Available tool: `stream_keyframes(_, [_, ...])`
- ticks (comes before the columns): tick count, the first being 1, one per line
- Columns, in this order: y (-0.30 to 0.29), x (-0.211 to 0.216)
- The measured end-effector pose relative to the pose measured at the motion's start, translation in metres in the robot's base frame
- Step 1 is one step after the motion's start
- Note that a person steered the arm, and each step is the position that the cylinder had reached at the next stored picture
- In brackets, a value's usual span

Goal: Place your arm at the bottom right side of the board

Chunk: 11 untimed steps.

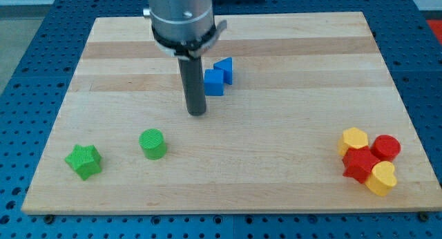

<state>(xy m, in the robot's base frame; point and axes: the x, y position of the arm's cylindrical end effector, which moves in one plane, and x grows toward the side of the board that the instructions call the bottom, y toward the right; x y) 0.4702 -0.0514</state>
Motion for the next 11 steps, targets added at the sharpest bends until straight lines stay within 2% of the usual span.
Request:
stream_keyframes(1, [0.044, 0.004])
stream_keyframes(3, [0.194, 0.004])
stream_keyframes(5, [0.31, 0.011])
stream_keyframes(7, [0.357, 0.048])
stream_keyframes(10, [0.358, 0.131])
stream_keyframes(11, [0.347, 0.146])
